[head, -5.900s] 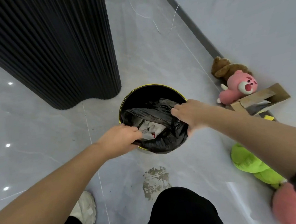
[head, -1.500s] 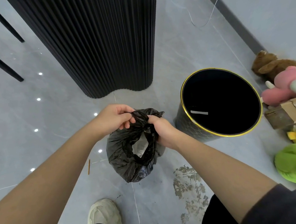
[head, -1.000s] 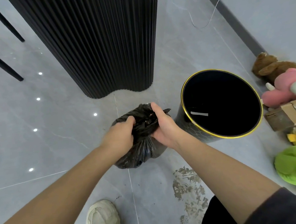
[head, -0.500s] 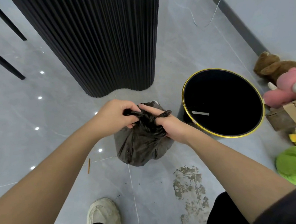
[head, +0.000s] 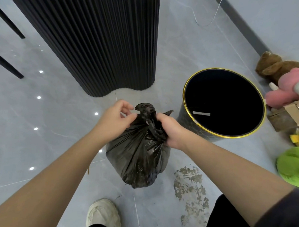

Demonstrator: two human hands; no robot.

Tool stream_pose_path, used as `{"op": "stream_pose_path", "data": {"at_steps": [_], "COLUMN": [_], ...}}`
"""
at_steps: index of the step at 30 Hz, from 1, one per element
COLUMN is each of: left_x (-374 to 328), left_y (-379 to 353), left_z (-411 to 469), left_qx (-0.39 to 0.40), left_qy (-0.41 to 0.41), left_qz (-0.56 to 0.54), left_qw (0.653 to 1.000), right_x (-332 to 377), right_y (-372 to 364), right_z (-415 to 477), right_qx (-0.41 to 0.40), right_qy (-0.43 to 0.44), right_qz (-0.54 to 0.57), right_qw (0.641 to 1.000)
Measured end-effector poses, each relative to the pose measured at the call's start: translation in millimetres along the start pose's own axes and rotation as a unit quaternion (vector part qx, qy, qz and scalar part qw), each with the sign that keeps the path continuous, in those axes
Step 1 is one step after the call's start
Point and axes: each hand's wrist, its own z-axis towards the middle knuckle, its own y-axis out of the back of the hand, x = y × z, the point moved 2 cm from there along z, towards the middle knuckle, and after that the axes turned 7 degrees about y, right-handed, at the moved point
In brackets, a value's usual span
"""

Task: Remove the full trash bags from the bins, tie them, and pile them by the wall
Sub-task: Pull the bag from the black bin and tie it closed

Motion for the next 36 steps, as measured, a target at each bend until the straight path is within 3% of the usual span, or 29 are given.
{"op": "stream_pose_path", "data": {"at_steps": [5,9,13,18,23,26,29,31,34,36], "left_x": [22,18,12,19,24,30,35,36,33,25], "left_y": [-16,-48,-62,-67,-74,-77,-74,-71,-69,-67], "left_z": [-16,-15,-4,10,11,7,5,5,8,9], "left_qx": [0.132,0.063,0.024,0.122,0.161,0.166,0.139,0.119,0.108,0.120], "left_qy": [-0.036,-0.099,-0.076,0.033,0.102,0.161,0.199,0.206,0.199,0.168], "left_qz": [0.123,0.261,0.189,0.079,-0.042,-0.077,-0.118,-0.135,-0.158,-0.167], "left_qw": [0.983,0.958,0.979,0.989,0.981,0.970,0.963,0.962,0.961,0.964], "right_x": [5,12,16,21,23,29,19,9,-4,-11], "right_y": [0,-2,2,16,26,30,40,44,41,30], "right_z": [0,-1,2,6,11,8,5,5,7,6], "right_qx": [-0.025,-0.019,-0.013,0.006,0.041,0.008,-0.083,-0.088,-0.010,0.074], "right_qy": [-0.017,-0.018,-0.019,-0.020,0.002,0.062,0.101,0.102,0.126,0.159], "right_qz": [0.039,0.016,0.006,0.030,0.049,-0.069,-0.284,-0.400,-0.611,-0.631], "right_qw": [0.999,1.000,1.000,0.999,0.998,0.996,0.950,0.907,0.781,0.756]}}
